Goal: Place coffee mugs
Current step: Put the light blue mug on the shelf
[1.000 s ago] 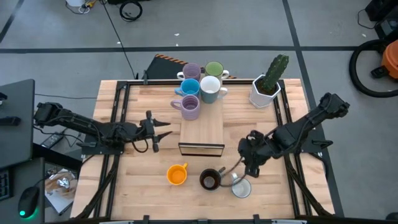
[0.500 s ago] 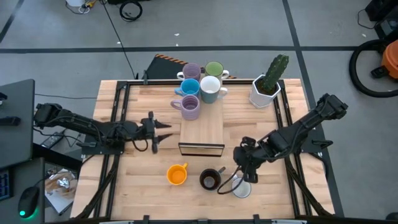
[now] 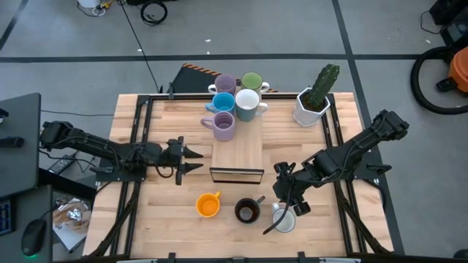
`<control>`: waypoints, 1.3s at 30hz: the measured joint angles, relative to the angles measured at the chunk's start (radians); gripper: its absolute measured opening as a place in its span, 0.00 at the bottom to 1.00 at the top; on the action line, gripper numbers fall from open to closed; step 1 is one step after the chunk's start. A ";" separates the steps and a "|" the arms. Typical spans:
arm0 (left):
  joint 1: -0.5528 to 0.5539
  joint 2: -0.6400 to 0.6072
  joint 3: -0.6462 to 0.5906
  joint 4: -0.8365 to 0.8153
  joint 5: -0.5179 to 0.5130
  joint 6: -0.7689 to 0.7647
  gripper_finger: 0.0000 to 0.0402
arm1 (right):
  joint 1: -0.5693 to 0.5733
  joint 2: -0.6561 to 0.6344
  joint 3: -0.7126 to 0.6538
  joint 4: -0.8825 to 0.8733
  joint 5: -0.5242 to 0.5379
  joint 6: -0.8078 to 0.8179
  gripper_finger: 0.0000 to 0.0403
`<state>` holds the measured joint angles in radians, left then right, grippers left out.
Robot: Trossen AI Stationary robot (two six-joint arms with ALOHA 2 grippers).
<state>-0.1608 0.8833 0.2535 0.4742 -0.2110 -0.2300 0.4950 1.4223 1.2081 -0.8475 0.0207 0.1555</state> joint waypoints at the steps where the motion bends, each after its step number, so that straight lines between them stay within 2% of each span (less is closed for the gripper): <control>1: 0.000 0.000 0.000 -0.001 0.009 -0.013 0.43 | 0.000 0.000 0.004 -0.001 -0.002 -0.016 0.47; 15: 0.000 0.000 0.000 -0.001 0.025 -0.110 0.43 | 0.040 0.000 0.021 -0.037 -0.006 -0.237 0.45; 23: 0.000 0.000 0.000 -0.001 0.003 -0.174 0.43 | 0.062 0.000 -0.027 -0.090 0.007 -0.566 0.45; 28: 0.000 0.000 0.000 -0.001 -0.027 -0.185 0.43 | 0.061 0.000 -0.110 0.013 0.026 -0.792 0.45; 32: 0.000 0.000 0.000 -0.001 -0.047 -0.215 0.43 | 0.061 0.000 -0.174 0.167 0.074 -0.906 0.45; 39: 0.000 0.000 0.000 -0.001 -0.048 -0.263 0.43 | 0.057 0.000 -0.258 0.234 0.093 -0.959 0.44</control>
<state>-0.1608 0.8833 0.2535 0.4734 -0.2588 -0.4930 0.5524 1.4220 0.9502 -0.6134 0.1139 -0.8036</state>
